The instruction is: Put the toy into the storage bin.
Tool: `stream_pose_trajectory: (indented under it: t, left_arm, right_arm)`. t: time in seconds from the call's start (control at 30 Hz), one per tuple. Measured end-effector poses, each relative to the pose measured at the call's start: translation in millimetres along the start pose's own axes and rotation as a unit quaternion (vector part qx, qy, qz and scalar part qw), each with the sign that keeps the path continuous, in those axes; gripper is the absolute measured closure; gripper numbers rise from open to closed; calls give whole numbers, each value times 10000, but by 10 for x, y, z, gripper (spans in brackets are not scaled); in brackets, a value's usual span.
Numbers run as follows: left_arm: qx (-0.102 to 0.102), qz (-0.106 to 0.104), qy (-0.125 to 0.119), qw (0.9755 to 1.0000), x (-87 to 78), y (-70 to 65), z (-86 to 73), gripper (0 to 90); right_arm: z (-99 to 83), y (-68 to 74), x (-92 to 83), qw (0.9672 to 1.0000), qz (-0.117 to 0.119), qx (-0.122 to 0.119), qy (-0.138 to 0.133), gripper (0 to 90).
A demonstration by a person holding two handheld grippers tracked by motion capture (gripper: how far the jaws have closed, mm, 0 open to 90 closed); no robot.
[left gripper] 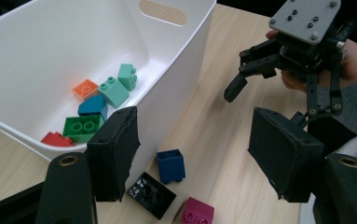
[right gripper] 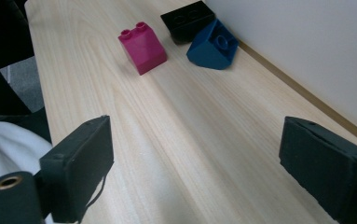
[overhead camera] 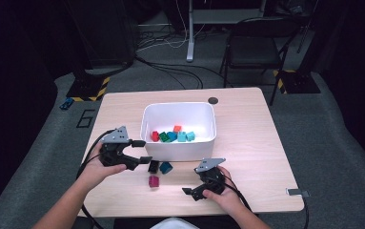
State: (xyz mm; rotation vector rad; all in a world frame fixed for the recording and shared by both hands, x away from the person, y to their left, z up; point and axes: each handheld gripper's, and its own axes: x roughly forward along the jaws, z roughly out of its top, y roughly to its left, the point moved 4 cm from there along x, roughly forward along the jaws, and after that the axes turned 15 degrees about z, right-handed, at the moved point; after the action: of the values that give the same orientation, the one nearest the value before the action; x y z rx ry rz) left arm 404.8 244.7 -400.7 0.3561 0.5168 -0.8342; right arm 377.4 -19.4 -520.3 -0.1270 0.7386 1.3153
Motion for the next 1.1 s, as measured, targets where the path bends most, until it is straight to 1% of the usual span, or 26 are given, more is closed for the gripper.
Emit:
stream_pose_trajectory:
  t: [0.03, 0.1, 0.17, 0.2, 0.23, 0.3, 0.33, 0.37, 0.47, 0.5, 0.53, 0.67, 0.83, 0.87, 0.9, 0.93, 0.97, 1.0, 1.1]
  left_arm:
    - [-34, -20, -15, 10000, 9, -4, -37, 335]
    - [-91, -58, 14, 9999, 33, -9, -114, 335]
    - [-34, -57, 71, 10000, 58, -10, -187, 335]
    - [-49, -66, 79, 9999, 82, -17, -238, 335]
    - [-59, -89, 93, 9999, 95, -21, -264, 335]
    - [-57, -108, 102, 9999, 109, -24, -288, 335]
    - [-45, -151, 144, 9998, 144, -33, -347, 335]
    - [-39, -171, 164, 9997, 182, -39, -399, 336]
    - [-18, -138, 280, 9995, 259, -57, -503, 340]
    - [-36, -156, 308, 9994, 282, -63, -532, 341]
    - [-30, -156, 334, 9993, 304, -67, -559, 342]
    - [17, -202, 408, 9990, 383, -85, -646, 344]
    - [80, -212, 514, 9984, 471, -111, -754, 370]
    - [72, -226, 534, 9983, 490, -117, -776, 372]
    - [72, -226, 534, 9983, 490, -117, -776, 375]
    - [37, -244, 558, 9981, 528, -123, -816, 376]
    - [38, -223, 544, 9983, 549, -122, -833, 378]
    - [45, -239, 597, 9979, 561, -120, -849, 378]
    - [51, -247, 635, 9977, 594, -123, -879, 382]
  right_arm:
    - [0, 5, 2, 10000, 12, 15, 11, 93]
    - [1, 2, 4, 10000, 15, -85, 34, 93]
    - [0, 3, 3, 10000, 12, -75, 43, 101]
    - [1, 2, 2, 10000, -11, -63, 30, 114]
    - [2, 4, -1, 10000, -40, -28, 10, 134]
    - [2, 3, -1, 10000, -41, -17, 9, 134]
    - [1, 2, -2, 10000, -42, -12, 9, 134]
    - [-5, -3, -2, 10000, -91, -5, 18, 134]
    - [-6, -5, -1, 9999, -94, -33, -4, 135]
    - [-2, -14, -1, 9999, -103, -126, -26, 136]
    - [-1, -11, -1, 9998, -109, -124, -53, 136]
    - [-16, -18, 14, 9997, -179, -126, -57, 136]
    - [-15, -15, 11, 9999, -90, -92, -36, 136]
    - [-12, -18, 8, 9999, -90, -129, -44, 136]
    - [-12, -18, 8, 9999, -90, -129, -44, 136]
    - [-11, -12, 9, 9999, -66, -96, -54, 136]
    - [-12, -11, 11, 9999, -61, -94, -46, 136]
    - [-13, -10, 15, 9999, -73, -104, -35, 136]
    - [-16, -6, 24, 9999, -81, -124, -3, 135]
